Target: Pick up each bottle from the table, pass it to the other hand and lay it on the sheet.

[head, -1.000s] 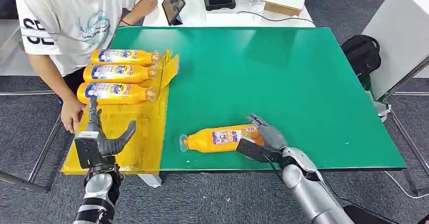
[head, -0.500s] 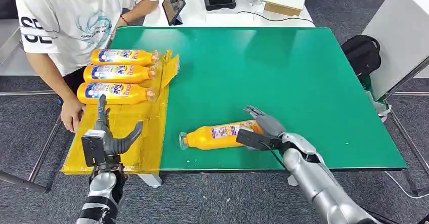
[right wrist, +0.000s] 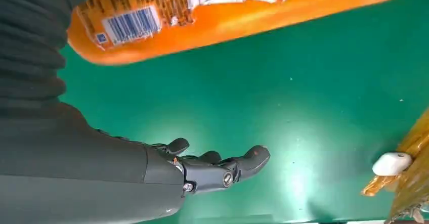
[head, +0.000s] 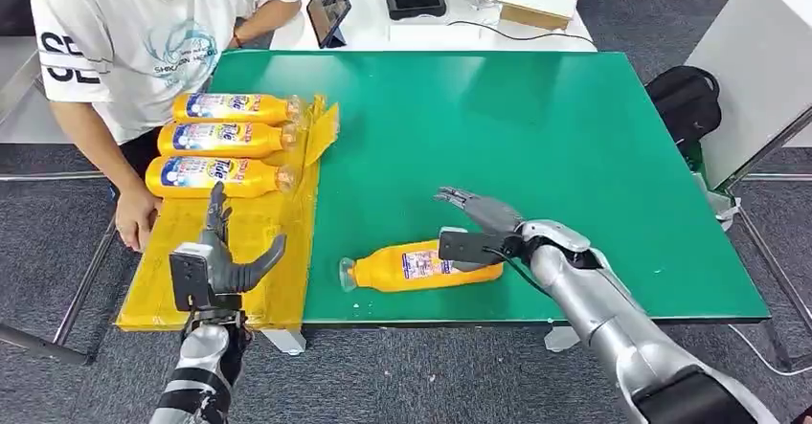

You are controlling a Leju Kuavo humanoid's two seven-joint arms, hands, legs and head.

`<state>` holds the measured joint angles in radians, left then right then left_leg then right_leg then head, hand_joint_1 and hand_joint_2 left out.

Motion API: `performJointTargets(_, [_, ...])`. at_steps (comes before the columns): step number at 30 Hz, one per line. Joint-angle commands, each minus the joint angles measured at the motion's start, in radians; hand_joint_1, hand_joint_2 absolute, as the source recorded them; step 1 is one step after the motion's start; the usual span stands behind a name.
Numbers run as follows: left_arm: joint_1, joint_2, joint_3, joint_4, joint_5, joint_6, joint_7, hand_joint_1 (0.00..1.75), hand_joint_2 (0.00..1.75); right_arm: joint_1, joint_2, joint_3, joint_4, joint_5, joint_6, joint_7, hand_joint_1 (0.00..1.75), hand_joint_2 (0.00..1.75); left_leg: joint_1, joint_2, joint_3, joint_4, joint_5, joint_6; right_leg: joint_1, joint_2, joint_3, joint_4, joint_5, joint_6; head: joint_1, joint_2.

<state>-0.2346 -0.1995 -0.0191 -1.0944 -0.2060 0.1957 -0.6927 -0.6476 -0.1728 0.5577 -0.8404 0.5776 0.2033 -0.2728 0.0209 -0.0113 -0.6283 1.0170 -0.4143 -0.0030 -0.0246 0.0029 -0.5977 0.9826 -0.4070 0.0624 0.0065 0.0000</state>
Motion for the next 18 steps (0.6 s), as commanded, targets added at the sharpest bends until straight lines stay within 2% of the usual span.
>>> performJointTargets(1, [-0.058, 0.008, -0.028, 0.104, 0.015, -0.032, 0.020, 0.00, 1.75, -0.108, -0.020, 0.130, 0.099, -0.063, 0.076, -0.030, 0.00, 1.75, 0.000, 0.002, 0.004, 0.000, -0.002, 0.001, 0.001, 0.001, 0.003, 0.001, -0.001, -0.004, 0.000, 0.000])
performJointTargets(9, [-0.088, 0.008, -0.070, 0.167, 0.005, -0.037, 0.029, 0.00, 1.75, -0.114, -0.026, 0.239, 0.168, -0.146, 0.087, -0.036, 0.00, 1.75, 0.000, 0.000, 0.003, -0.001, 0.000, 0.001, 0.000, -0.001, 0.003, -0.001, -0.001, -0.002, 0.000, 0.000])
performJointTargets(13, [-0.093, 0.006, -0.078, 0.171, 0.004, -0.026, 0.028, 0.00, 1.75, -0.080, 0.001, 0.240, 0.163, -0.173, 0.045, -0.054, 0.00, 1.75, 0.000, 0.000, 0.003, -0.001, -0.001, 0.001, 0.001, 0.000, 0.003, -0.001, -0.001, -0.002, 0.000, 0.000])
performJointTargets(18, [-0.103, 0.003, -0.084, 0.184, 0.008, -0.026, 0.035, 0.00, 1.75, -0.078, 0.017, 0.262, 0.170, -0.189, 0.048, -0.039, 0.00, 1.75, 0.000, 0.001, 0.004, -0.001, -0.001, 0.001, 0.001, 0.000, 0.004, 0.000, -0.001, -0.003, 0.000, 0.000])
